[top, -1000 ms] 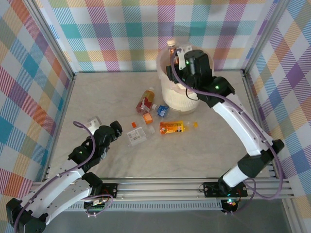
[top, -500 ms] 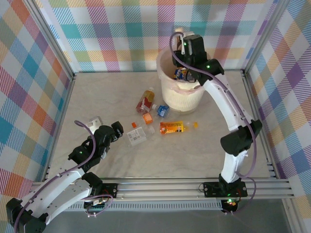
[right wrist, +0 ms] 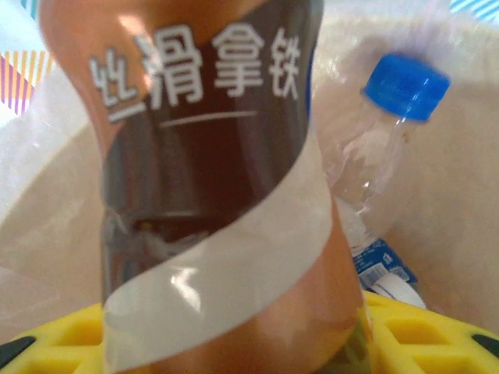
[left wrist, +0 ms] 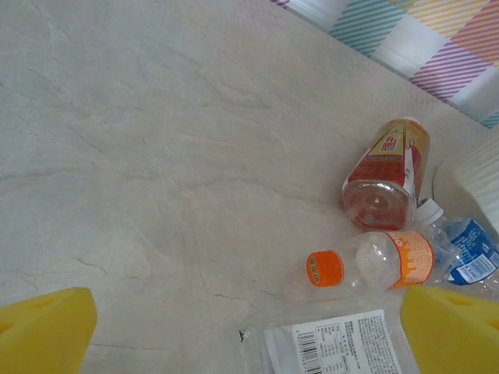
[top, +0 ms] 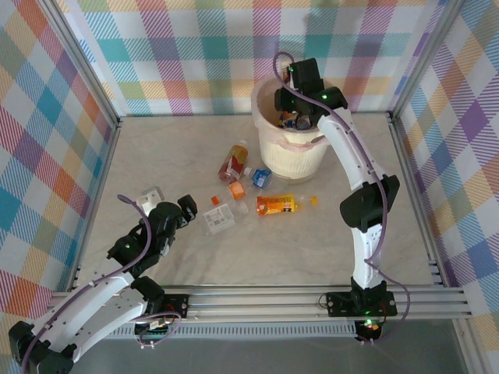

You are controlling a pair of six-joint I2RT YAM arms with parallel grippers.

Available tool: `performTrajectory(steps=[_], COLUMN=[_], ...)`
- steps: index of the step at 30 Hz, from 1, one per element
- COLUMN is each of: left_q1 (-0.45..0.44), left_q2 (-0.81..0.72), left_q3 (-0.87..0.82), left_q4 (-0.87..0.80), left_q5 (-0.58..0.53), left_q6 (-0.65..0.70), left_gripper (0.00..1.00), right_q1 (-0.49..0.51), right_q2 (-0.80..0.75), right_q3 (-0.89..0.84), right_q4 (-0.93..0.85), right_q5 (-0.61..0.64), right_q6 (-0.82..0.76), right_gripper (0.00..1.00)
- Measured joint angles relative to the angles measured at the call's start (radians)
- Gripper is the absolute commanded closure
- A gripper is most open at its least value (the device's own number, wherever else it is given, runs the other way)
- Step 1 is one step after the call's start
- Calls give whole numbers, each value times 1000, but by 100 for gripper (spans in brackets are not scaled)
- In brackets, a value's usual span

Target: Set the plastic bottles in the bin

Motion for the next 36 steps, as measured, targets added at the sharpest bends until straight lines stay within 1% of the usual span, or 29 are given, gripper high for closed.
performTrajectory(steps=[3,9,11,19,22,23,29,36], left_q1=[0,0,0,0,0,0,0,0], left_q2=[0,0,0,9,24,32,105,300], left_q3=[0,0,0,2,8,12,51,169], left_q4=[0,0,0,0,-2,-2,2,7], left_q5=[0,0,5,23,26,27,31,49], left_q6=[3,4,4,18,32,38,89,166], left_gripper=[0,0,0,0,0,0,0,0], right_q1=[-5,-6,-6,-10,-10,-10,-10,-10], right_q2=[12,14,14,14,14,13,-2,-84], right_q3=[2,5,5,10,13,13,13,13], right_q4=[-18,-41,-43,-52,-54,-55,-74,-114], right_q5=[-22,-52,-62,-87,-92,-93,-105,-115], right_q6=[18,43,48,47,45,45,43,43], right_gripper=[51,30,24,12,4,0,0,0])
